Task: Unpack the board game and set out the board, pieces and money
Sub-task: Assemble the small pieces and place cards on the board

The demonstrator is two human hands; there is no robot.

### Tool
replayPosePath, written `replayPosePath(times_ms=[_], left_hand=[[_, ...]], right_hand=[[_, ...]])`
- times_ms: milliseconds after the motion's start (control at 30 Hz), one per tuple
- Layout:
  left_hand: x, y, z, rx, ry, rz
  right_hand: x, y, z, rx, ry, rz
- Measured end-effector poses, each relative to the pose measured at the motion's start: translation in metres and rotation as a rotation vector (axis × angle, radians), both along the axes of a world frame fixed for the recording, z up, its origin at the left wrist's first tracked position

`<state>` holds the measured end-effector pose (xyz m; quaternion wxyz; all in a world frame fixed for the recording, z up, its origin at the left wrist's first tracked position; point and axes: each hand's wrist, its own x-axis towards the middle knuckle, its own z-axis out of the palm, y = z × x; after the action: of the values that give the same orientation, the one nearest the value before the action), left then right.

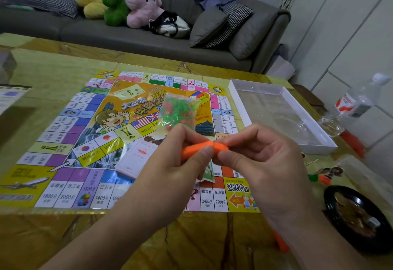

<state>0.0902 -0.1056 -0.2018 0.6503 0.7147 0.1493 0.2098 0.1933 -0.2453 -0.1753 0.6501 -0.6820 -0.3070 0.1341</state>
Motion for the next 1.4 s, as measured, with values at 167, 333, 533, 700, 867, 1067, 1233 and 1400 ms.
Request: replayPosePath(times_ms=[167,333,533,700,867,1067,1233,1400], left_hand=[[-0.002,0.003,0.003,0.113,0.007,-0.042],[-0.007,0.007,0.007,0.149,0.001,-0.126],[-0.009,0.004,0.010,0.154,0.017,-0.105],[0.000,0.003,0.008,-0.074,0.022,0.036],[0.003,0.030,0.006,-0.424,0.083,0.103],[0.006,0.053,0.003,-0.553,0.099,0.226],[0.008,0.055,0.003,-0.598,0.073,0.204],[0.007,0.055,0.003,-0.591,0.073,0.184]], right_hand=[[0.002,-0.001,0.002,0.008,-0.031,-0.018],[0.003,-0.001,0.002,0.027,0.000,0.035],[0.001,0.001,-0.002,0.049,0.052,0.029],[-0.008,0.012,-0.011,0.028,0.086,-0.060],[0.000,0.023,-0.009,-0.199,0.004,-0.011],[0.083,0.088,-0.034,-0.786,-0.352,-0.091],[0.106,0.120,-0.063,-0.809,-0.363,-0.014],[0.101,0.103,-0.066,-0.752,-0.415,-0.109]])
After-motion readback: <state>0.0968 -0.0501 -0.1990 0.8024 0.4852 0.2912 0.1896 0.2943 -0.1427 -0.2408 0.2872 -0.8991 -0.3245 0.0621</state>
